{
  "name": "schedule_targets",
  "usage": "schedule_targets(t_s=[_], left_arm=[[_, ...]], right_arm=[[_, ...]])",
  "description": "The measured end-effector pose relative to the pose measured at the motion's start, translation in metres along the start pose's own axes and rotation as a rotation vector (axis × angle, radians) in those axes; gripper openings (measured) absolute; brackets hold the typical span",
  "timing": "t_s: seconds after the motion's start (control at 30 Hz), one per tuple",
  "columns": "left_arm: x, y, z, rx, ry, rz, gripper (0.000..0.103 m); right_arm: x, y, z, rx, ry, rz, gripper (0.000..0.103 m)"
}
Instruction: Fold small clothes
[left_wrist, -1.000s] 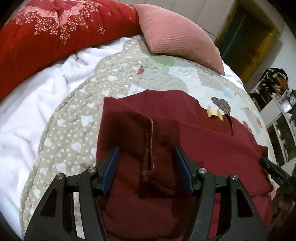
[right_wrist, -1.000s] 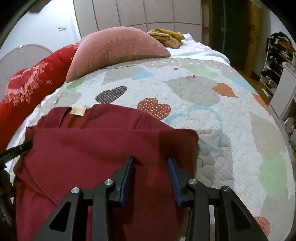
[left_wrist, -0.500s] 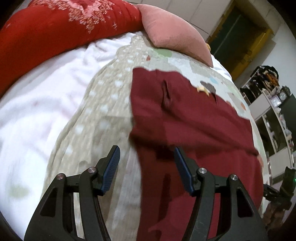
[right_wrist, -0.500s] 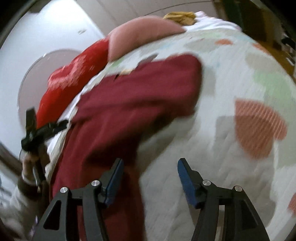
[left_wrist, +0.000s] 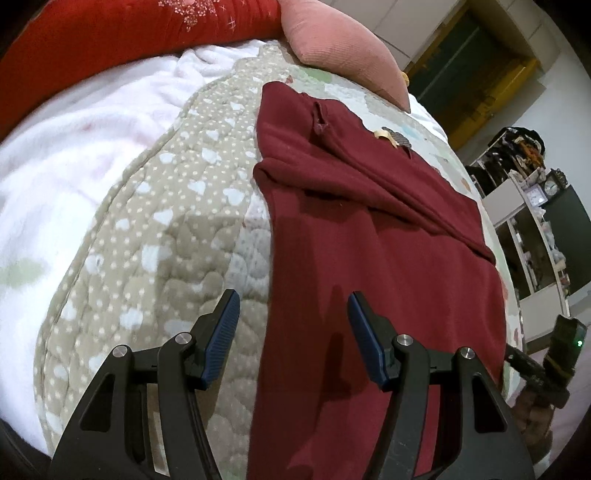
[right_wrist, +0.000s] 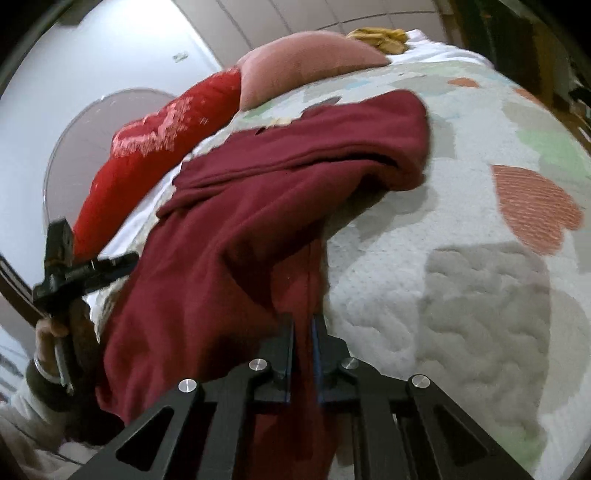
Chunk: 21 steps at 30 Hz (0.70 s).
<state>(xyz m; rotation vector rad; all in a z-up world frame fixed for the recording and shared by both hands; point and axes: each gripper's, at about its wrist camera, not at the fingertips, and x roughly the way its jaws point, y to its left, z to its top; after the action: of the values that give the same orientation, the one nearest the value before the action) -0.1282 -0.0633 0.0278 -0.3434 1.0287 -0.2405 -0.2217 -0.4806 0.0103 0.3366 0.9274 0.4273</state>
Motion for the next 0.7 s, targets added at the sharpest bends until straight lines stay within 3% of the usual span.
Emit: schedule_targets(t_s=[0.17,0.23,0.3,0.4,0.47,0.5,0.57,0.7], left_arm=[[-0.013,0.000,-0.009,0.009,-0.010,-0.021,0.061],[-0.012,-0.003,-0.013,0.022,-0.001,-0.018,0.061],[-0.010,-0.004,-0.017,0.029,0.011,-0.008,0.061],[-0.019,-0.002,-0.027,0.030,0.012,-0.026,0.061],[-0.026,0.001,-0.033,0.027,0.013,-0.023,0.061],[-0.029,0.002,-0.037,0.028,0.018,-0.021,0.061],[-0.032,0.002,-0.043,0.036,0.030,-0.020,0.061],[-0.035,-0.004,-0.056,0.074,0.035,0.003,0.061]], right_arm=[[-0.052,0.002,-0.022,0.008,-0.085,-0.039,0.007],[-0.046,-0.007,-0.030,0.023,-0.037,-0.102,0.007],[-0.031,-0.015,-0.033,0.061,0.008,-0.105,0.007],[-0.033,-0.011,-0.031,0.058,-0.004,-0.115,0.007],[-0.041,-0.013,-0.031,0.097,-0.021,-0.075,0.016],[-0.044,-0.013,-0.032,0.103,-0.025,-0.068,0.032],[-0.046,-0.013,-0.036,0.106,-0.019,-0.073,0.051],[-0.043,-0.014,-0.049,0.101,-0.014,-0.082,0.051]])
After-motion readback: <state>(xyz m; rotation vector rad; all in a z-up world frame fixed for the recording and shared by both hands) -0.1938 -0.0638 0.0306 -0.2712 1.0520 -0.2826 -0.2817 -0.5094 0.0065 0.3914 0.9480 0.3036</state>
